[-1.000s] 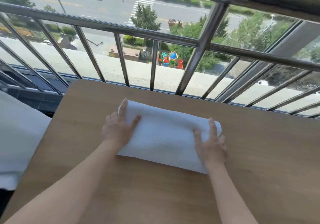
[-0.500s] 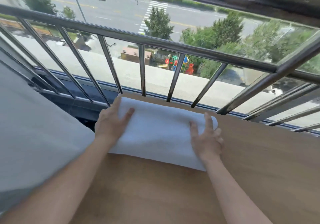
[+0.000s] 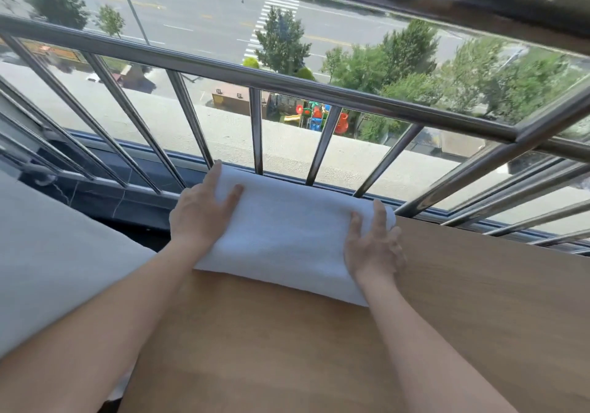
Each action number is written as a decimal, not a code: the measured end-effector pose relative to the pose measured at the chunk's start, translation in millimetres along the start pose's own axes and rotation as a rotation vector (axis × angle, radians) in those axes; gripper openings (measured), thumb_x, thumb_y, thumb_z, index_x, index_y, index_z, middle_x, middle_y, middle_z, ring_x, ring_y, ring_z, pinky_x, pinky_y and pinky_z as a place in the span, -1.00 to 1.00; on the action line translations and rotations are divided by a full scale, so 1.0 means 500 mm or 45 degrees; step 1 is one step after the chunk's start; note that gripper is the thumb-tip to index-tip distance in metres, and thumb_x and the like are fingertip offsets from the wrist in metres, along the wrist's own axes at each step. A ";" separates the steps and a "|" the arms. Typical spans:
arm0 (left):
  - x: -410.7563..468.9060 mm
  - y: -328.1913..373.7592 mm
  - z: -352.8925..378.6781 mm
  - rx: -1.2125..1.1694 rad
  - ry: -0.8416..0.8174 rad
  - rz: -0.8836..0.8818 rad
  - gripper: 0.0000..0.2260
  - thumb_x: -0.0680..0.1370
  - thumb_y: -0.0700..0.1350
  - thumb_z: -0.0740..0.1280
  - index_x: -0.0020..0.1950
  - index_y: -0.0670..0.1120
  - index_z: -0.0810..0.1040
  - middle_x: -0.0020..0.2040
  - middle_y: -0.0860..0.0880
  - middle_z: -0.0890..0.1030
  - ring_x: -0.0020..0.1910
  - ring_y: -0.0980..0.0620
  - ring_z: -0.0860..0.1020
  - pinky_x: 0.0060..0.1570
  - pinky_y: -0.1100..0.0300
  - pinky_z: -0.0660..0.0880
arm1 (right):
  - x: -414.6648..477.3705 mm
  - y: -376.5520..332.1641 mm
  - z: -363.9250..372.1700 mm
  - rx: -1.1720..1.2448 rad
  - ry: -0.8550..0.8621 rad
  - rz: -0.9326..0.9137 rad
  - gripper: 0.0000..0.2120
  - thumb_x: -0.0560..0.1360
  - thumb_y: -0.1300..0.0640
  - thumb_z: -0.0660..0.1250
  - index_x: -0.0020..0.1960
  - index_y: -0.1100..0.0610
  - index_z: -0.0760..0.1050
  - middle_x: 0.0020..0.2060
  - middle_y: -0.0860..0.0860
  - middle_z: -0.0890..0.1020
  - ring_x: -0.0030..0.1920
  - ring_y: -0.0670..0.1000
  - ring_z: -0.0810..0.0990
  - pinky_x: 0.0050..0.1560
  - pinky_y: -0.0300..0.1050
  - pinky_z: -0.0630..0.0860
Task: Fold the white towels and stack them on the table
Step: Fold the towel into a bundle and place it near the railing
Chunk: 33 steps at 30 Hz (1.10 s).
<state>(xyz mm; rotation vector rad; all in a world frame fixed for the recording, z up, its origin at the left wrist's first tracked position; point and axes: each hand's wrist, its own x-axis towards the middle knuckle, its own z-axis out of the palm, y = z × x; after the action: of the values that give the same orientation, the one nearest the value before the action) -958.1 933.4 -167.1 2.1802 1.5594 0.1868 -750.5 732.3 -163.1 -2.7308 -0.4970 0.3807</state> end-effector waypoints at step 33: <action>-0.095 0.160 0.088 0.481 -0.161 0.598 -0.40 0.60 0.28 -0.21 0.63 0.16 -0.19 0.65 -0.01 -0.21 0.62 -0.04 -0.25 0.55 -0.08 -0.25 | -0.037 -0.034 0.019 -0.385 -0.144 -0.629 -0.42 0.59 -0.26 -0.32 0.60 -0.22 -0.24 0.62 -0.07 -0.16 0.59 0.12 -0.32 0.50 0.22 -0.43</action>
<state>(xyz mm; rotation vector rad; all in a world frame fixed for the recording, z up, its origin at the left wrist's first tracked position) -889.7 856.4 -164.6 2.7701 1.0557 -0.1120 -775.0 743.0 -162.1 -2.7380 -1.3177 0.3504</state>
